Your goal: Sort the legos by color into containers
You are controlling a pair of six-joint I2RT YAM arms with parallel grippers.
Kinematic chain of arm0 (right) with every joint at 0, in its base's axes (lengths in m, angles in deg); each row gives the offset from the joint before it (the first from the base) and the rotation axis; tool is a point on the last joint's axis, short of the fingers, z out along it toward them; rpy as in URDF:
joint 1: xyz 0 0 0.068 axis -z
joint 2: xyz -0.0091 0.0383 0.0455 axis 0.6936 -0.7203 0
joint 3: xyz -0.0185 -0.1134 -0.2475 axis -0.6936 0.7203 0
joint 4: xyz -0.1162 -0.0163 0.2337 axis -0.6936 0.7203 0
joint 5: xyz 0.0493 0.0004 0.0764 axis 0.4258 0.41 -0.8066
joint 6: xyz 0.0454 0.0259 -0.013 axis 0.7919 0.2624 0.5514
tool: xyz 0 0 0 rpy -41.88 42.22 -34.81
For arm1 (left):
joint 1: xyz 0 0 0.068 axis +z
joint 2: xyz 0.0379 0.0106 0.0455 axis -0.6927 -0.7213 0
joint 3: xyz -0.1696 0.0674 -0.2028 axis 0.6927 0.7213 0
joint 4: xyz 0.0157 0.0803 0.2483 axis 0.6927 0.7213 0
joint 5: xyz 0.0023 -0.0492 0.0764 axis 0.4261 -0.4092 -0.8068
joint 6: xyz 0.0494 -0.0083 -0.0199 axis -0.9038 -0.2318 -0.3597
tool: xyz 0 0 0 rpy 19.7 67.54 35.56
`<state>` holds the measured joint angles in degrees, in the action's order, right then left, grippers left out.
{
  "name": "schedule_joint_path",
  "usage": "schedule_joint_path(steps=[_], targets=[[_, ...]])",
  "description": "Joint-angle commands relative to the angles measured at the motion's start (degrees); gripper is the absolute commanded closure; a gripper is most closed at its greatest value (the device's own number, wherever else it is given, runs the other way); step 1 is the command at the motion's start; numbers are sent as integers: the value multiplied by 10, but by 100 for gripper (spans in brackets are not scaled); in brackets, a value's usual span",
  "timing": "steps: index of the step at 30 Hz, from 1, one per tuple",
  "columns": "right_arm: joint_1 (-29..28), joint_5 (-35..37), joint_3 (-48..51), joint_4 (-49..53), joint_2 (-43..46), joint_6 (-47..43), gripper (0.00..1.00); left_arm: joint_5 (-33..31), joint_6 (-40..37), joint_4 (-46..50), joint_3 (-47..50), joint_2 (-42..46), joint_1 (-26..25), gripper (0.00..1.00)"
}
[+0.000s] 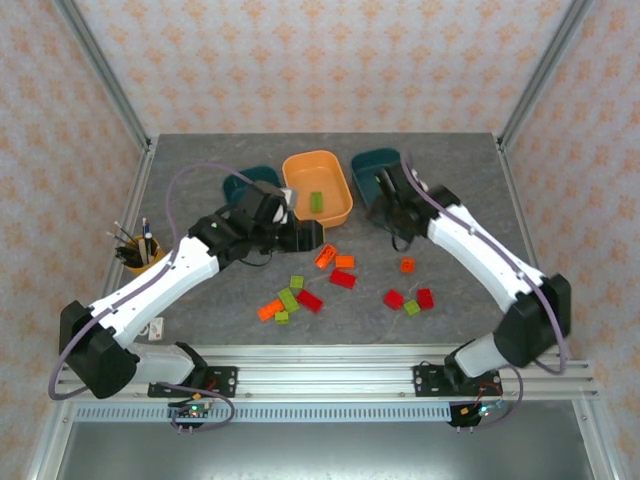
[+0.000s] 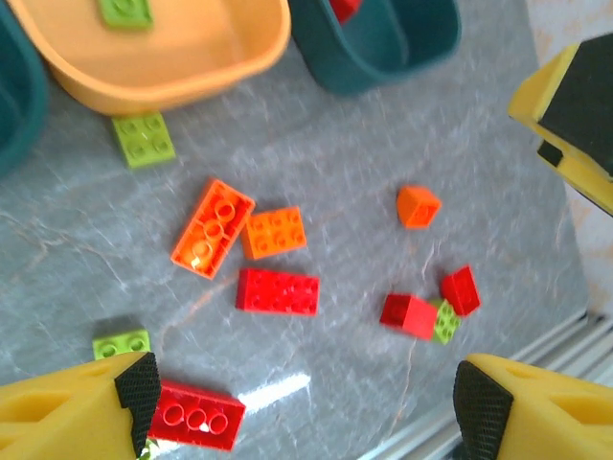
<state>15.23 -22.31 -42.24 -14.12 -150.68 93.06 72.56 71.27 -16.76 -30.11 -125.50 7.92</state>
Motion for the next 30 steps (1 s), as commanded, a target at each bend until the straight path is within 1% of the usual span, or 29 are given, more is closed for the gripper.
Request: schedule_joint_path(steps=[1,4,6,9,13,17,23,27,30], targets=[[39,9,120,70,72,47,31,16,-23,-21,13,-20,-31,17],[75,-39,214,54,126,44,27,20,-44,-24,14,-37,-57,17],[80,-60,249,35,128,31,26,23,-42,-28,14,-48,-68,17],[81,-72,271,20,103,6,25,27,-42,-31,10,-60,-78,18],[88,-53,287,5,99,-20,24,30,-38,-35,2,-67,-81,18],[106,-59,302,-9,72,-35,25,29,-37,-36,-4,-68,-81,18],[107,-63,288,-31,28,-69,27,24,-30,-39,-1,-63,-82,18],[112,-65,284,-31,-2,-85,33,21,-29,-38,0,-61,-81,18],[114,-52,282,-27,-13,-90,37,19,-29,-40,0,-58,-81,19]])
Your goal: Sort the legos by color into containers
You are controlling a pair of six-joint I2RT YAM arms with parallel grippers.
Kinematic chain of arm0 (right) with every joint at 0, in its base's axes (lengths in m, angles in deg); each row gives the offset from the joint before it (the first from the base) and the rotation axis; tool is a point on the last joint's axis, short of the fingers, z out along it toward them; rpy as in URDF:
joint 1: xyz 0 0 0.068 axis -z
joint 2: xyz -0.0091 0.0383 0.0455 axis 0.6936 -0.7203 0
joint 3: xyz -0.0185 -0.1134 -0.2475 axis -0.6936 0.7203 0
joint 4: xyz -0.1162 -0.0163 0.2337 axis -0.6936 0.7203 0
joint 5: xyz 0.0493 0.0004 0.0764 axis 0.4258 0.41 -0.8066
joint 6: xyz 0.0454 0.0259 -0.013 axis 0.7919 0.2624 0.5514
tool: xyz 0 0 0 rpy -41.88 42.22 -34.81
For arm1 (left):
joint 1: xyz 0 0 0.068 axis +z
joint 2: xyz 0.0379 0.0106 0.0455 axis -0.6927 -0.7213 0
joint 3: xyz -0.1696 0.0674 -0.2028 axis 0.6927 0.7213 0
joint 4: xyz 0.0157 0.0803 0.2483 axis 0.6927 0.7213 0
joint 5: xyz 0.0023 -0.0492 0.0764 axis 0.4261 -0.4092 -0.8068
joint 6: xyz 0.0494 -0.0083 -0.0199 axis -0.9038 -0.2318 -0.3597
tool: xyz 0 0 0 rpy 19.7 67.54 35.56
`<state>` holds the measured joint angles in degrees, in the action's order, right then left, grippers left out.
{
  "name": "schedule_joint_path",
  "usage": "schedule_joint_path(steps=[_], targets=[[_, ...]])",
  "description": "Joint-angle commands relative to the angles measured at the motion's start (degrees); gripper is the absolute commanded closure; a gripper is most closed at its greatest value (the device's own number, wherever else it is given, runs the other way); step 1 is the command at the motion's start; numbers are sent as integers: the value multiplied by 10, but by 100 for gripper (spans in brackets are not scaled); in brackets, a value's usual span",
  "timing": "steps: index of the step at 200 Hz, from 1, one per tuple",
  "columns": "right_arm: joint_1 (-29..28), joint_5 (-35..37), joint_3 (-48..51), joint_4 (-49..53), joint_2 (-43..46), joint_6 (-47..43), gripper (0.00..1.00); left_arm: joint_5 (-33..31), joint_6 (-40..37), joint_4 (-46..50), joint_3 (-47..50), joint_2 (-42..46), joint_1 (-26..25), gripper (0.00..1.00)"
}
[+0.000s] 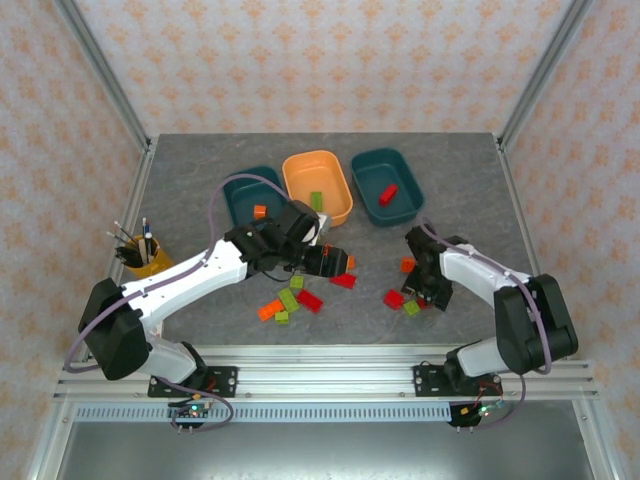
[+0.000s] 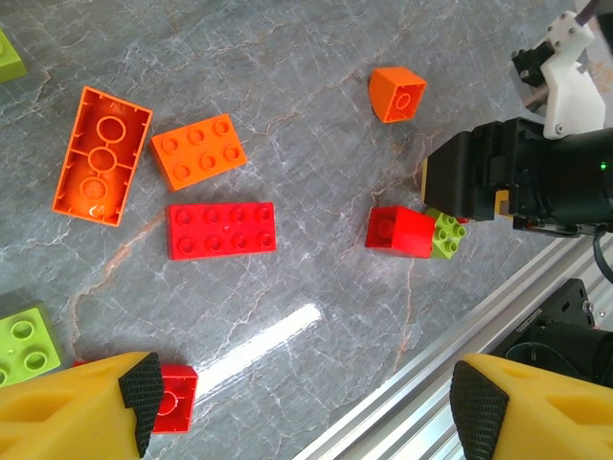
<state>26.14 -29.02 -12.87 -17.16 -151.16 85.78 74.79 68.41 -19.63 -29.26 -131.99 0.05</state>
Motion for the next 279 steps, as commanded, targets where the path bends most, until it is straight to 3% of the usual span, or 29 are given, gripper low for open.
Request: schedule_joint_path(steps=[1,113,161,187,238,279], targets=[[4,20,-13,4,-10,-19,38,-2,-1,-12,-8,7,-3,19],[20,56,-15,-49,2,6,70,15,21,-38,-28,-3,-9,19],[20,91,-155,11,56,10,73,-19,35,-11,-83,-6,1,19],[20,83,-270,15,-14,1,73,-14,55,-5,-124,-22,41,19],[25,93,-513,33,-244,-8,74,-14,62,5,-204,-76,120,19],[41,90,-634,68,-387,23,74,-8,58,1,-254,-113,147,19]])
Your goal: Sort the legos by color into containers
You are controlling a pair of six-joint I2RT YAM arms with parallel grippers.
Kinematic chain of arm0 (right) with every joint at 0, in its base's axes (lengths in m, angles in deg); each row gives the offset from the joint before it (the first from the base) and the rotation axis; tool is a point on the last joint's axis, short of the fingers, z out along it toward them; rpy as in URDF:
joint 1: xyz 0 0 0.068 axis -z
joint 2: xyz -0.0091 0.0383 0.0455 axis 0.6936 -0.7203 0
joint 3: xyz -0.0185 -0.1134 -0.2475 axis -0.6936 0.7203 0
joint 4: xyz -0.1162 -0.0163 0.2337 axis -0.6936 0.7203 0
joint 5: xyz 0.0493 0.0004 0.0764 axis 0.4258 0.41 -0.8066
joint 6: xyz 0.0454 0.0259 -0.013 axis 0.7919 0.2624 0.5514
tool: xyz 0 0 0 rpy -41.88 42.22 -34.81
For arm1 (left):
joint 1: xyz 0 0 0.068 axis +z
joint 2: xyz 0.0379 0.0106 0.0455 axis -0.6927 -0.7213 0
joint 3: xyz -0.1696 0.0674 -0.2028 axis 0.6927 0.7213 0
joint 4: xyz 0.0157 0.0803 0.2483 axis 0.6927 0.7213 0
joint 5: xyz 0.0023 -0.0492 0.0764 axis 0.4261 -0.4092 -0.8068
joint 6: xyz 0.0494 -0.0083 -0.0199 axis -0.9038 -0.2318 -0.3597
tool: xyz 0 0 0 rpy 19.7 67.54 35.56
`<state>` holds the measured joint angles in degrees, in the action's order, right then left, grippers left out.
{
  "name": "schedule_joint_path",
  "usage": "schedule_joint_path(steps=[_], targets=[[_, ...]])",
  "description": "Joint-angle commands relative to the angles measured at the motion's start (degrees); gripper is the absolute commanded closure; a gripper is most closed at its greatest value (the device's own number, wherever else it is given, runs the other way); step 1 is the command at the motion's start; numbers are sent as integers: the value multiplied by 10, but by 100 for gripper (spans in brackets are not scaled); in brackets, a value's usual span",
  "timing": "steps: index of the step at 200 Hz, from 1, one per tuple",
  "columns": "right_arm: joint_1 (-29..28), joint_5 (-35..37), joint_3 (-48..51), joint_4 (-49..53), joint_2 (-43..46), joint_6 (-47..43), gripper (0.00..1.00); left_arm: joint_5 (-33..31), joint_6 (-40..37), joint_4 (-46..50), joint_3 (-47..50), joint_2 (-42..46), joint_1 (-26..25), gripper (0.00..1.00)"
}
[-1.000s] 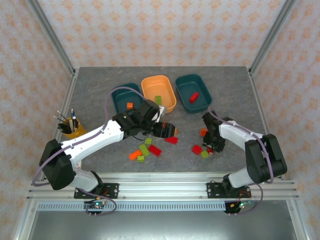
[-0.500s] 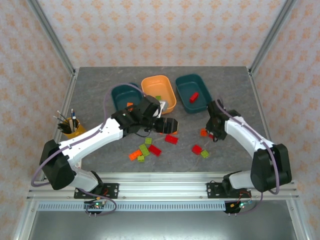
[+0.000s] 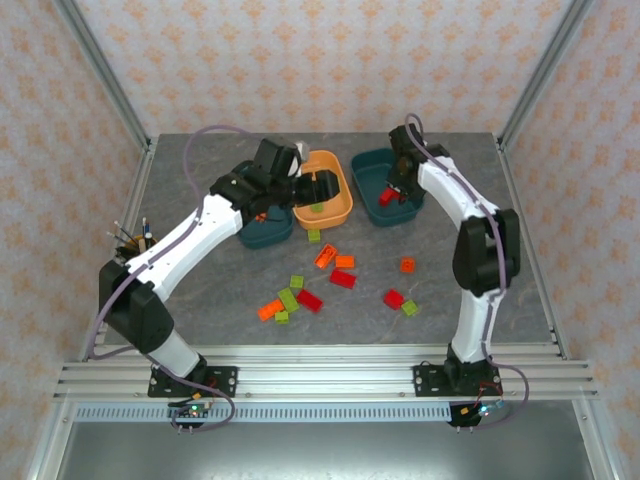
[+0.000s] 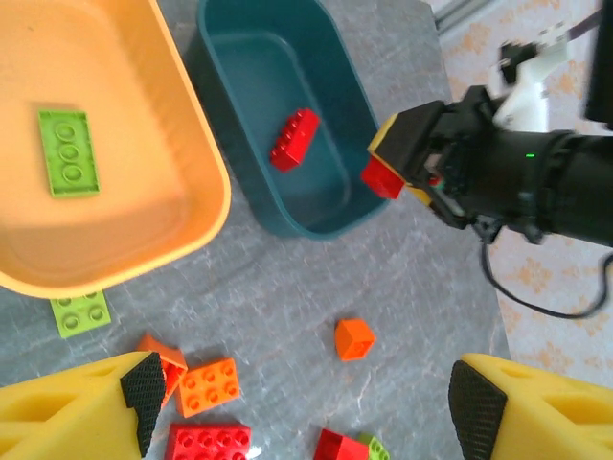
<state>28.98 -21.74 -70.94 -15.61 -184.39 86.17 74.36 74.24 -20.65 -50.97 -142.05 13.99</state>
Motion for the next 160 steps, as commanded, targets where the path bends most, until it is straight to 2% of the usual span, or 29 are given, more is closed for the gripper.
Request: schedule_joint_path(steps=[1,33,66,76,90,131,144,160], targets=[[12,17,-55,52,-57,19,74,-4,-1,12,-37,-13,7,19],[13,0,-131,84,-133,15,68,-3,-3,12,-41,-22,8,19],[12,-3,-144,98,-147,19,49,-14,3,24,-14,-13,8,19],[13,-6,-135,89,-132,19,44,-16,6,23,0,-5,8,19],[11,-10,-127,78,-110,16,42,-18,8,22,24,9,8,19],[-18,1,-121,64,-16,-14,44,-34,-9,56,85,43,7,22],[-36,-1,-80,35,36,-29,44,-38,-25,62,105,48,2,23],[-57,-34,26,-39,119,-42,44,-42,-66,74,117,39,-13,24]])
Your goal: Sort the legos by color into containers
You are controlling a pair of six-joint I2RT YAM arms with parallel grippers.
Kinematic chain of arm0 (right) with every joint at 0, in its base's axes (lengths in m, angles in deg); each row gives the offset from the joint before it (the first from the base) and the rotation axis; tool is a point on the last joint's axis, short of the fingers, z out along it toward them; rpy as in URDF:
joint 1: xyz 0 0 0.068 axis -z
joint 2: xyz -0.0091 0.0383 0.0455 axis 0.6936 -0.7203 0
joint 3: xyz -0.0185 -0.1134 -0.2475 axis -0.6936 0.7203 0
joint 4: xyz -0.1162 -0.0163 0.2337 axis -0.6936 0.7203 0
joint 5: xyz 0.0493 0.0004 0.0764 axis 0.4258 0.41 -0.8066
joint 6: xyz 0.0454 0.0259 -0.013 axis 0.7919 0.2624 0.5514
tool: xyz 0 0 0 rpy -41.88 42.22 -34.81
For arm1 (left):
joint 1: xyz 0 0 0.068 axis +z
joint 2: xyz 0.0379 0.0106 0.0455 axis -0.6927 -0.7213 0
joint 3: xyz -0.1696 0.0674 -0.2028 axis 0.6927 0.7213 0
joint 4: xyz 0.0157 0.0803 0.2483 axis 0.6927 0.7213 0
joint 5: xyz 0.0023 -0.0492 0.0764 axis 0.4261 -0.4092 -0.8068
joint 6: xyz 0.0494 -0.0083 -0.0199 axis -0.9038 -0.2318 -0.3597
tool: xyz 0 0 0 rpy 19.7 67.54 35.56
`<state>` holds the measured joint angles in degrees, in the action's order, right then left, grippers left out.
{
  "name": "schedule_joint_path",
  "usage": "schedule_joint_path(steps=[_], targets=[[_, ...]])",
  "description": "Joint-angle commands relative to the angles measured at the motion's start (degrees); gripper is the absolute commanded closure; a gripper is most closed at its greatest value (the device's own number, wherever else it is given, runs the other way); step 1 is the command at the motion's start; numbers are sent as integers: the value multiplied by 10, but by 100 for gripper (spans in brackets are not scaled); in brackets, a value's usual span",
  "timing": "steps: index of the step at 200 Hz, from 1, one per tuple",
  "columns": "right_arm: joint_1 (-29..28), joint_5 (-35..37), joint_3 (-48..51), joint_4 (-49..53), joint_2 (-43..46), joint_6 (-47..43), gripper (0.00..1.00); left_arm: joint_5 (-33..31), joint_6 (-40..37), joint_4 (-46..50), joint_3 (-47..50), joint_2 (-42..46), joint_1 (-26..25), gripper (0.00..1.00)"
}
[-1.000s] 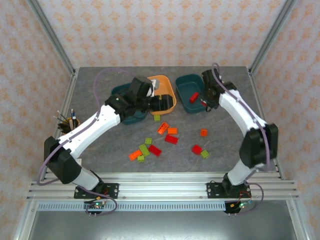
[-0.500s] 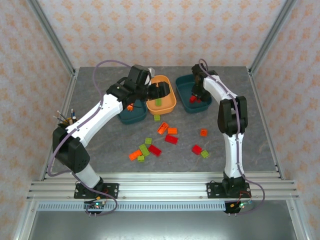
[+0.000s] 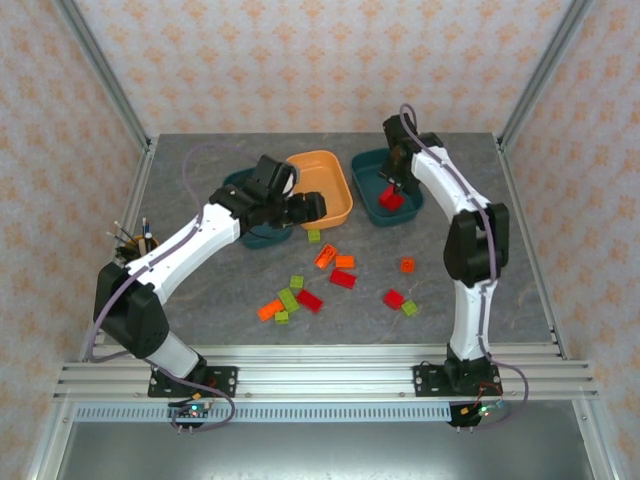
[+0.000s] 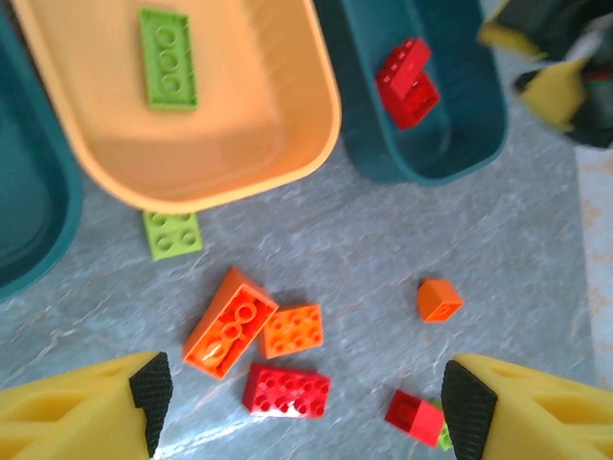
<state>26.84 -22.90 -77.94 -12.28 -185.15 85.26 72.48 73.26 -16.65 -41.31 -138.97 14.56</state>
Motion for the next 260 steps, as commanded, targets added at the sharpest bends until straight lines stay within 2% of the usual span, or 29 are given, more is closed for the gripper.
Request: schedule_joint_path(steps=[1,22,39,59,82,138,183,207,248,260], targets=[[-37,-26,104,-79,133,-33,44,-24,-62,35,21,7,-20,25],[-56,-125,290,-206,256,-33,43,-40,-134,46,22,-22,-49,29],[-62,-208,411,-261,331,-30,40,-32,-173,43,21,-52,-61,30],[-65,-267,515,-274,413,-26,35,-32,-211,40,20,-86,-69,30],[-65,-285,586,-255,503,-15,30,-58,-252,44,18,-123,-83,30],[-65,-257,627,-198,591,13,29,-102,-289,30,10,-195,-100,33],[-65,-245,618,-180,594,16,29,-110,-295,17,-5,-243,-104,37],[-65,-243,617,-175,594,17,29,-112,-298,15,-18,-259,-107,43],[-65,-243,619,-176,594,20,29,-125,-299,10,-34,-272,-111,44],[-65,-244,619,-177,593,21,29,-125,-299,7,-38,-277,-111,48]])
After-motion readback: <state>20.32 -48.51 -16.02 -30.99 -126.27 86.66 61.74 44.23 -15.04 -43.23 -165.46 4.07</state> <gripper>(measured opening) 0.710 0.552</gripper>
